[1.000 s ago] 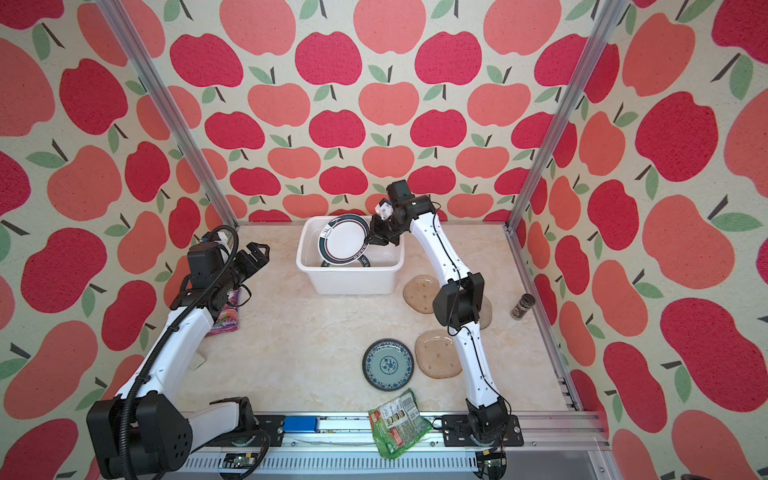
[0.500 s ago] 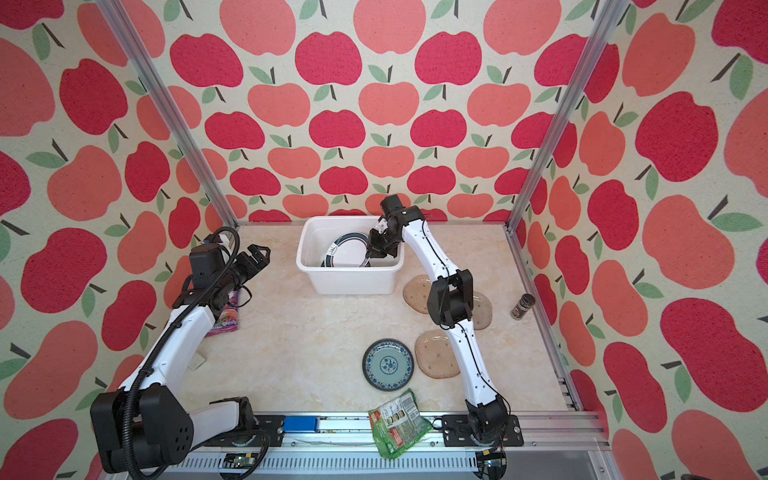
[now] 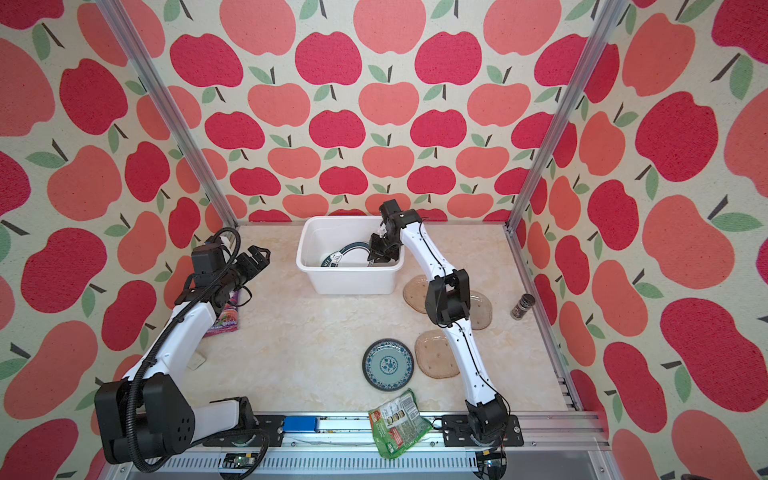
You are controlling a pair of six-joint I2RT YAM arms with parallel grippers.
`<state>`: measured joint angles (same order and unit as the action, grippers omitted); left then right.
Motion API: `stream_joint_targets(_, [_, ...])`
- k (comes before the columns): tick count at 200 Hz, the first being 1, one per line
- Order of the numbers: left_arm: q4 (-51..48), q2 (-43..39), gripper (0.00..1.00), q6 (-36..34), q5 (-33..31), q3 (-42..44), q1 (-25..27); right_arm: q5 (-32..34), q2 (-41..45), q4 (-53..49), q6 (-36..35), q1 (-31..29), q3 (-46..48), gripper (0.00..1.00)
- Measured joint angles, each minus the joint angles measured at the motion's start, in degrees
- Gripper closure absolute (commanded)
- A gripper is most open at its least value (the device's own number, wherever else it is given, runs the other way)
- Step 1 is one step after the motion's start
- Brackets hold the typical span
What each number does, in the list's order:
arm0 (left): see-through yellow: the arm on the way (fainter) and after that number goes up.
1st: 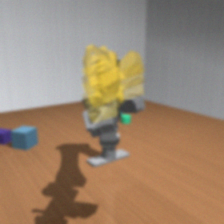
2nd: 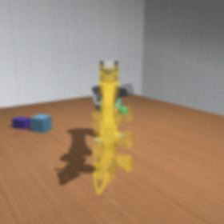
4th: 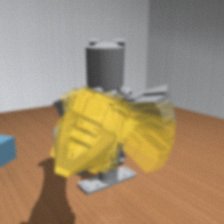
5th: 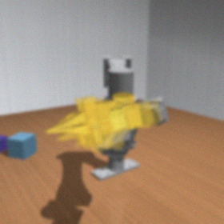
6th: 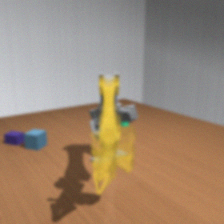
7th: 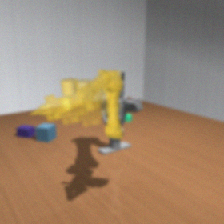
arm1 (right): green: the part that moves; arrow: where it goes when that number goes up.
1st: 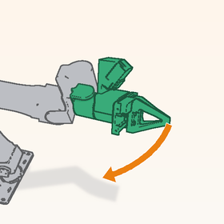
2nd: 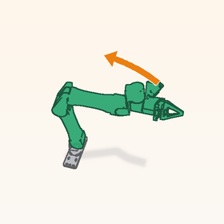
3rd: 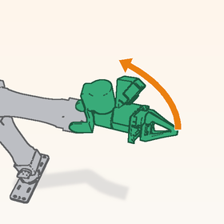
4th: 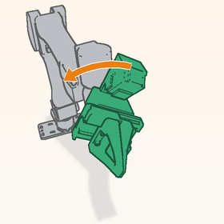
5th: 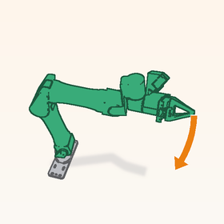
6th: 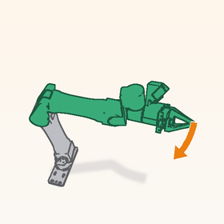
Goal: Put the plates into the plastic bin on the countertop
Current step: 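Lower the red-and-green-rimmed plate into the bin and open the right gripper, then withdraw the right gripper from the bin while the left gripper reaches toward the blue-floral plate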
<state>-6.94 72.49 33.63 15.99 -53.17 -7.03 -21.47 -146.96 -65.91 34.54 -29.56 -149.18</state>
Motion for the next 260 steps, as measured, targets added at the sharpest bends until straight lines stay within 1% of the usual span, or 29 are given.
stream_joint_targets(20, [0.0, 0.0, 0.0, 0.0, 0.0, 0.0, 0.0, 0.02, 0.0, 0.0, 0.0, 0.0, 0.0, 0.73])
stream_joint_targets(35, [0.0, 0.0, 0.0, 0.0, 0.0, 0.0, 0.0, -0.02, 0.0, 0.0, -0.02, 0.0, 0.0, 0.68])
stream_joint_targets(44, [-0.02, 0.0, 0.01, 0.0, 0.02, 0.0, 0.0, -0.02, 0.0, -0.02, 0.0, 0.0, -0.04, 0.62])
stream_joint_targets(65, [-0.02, 0.0, 0.01, 0.0, 0.04, 0.0, 0.0, -0.02, 0.0, -0.24, -0.26, 0.0, -0.24, 0.62])
stream_joint_targets(76, [-0.02, 0.0, 0.01, 0.0, 0.2, 0.0, 0.0, -0.02, 0.04, -0.28, -0.5, -0.02, -0.26, 0.59])
stream_joint_targets(91, [-0.02, 0.0, 0.01, 0.0, 0.61, 0.0, 0.0, 0.02, 0.11, -0.7, -1.07, -0.02, -0.5, 0.54])
stream_joint_targets(101, [-0.02, 0.0, 0.01, 0.0, 0.9, 0.0, 0.0, 0.5, 0.31, -1.16, -1.42, -0.09, -0.76, 0.45])
stream_joint_targets(106, [-0.02, 0.0, 0.01, 0.0, 1.05, 0.0, 0.0, 0.94, 0.46, -1.51, -1.9, -0.11, -0.92, 0.44])
stream_joint_targets(159, [-0.07, 0.0, 0.01, -0.09, 1.7, 0.0, 0.31, 2.97, 4.96, -2.99, -4.52, -0.26, -1.62, 0.43])
stream_joint_targets(179, [-0.57, -0.24, 0.01, -1.07, 1.84, -0.02, 1.73, 2.99, 7.02, -3.06, -5.31, -0.26, -3.5, 0.42])
stream_joint_targets(206, [-2.82, -2.75, 0.01, -3.39, 1.38, -0.02, 5.27, 2.91, 11.78, -1.4, -6.45, -0.15, -5.2, 0.42])
stream_joint_targets(234, [-5.75, -7.45, 0.01, -6.62, 1.38, -0.02, 9.42, 2.82, 19.93, 1.09, -8.11, -0.17, -4.68, 0.45])
stream_joint_targets(247, [-6.82, -9.18, 0.01, -8.11, 2.82, -0.07, 12.11, 3.06, 25.07, 2.64, -9.16, -0.33, -1.46, 0.46])
stream_joint_targets(260, [-7.56, -10.03, 0.01, -9.2, 4.74, -0.07, 15.3, 3.37, 31.43, 4.83, -10.23, -0.52, 5.14, 0.47])
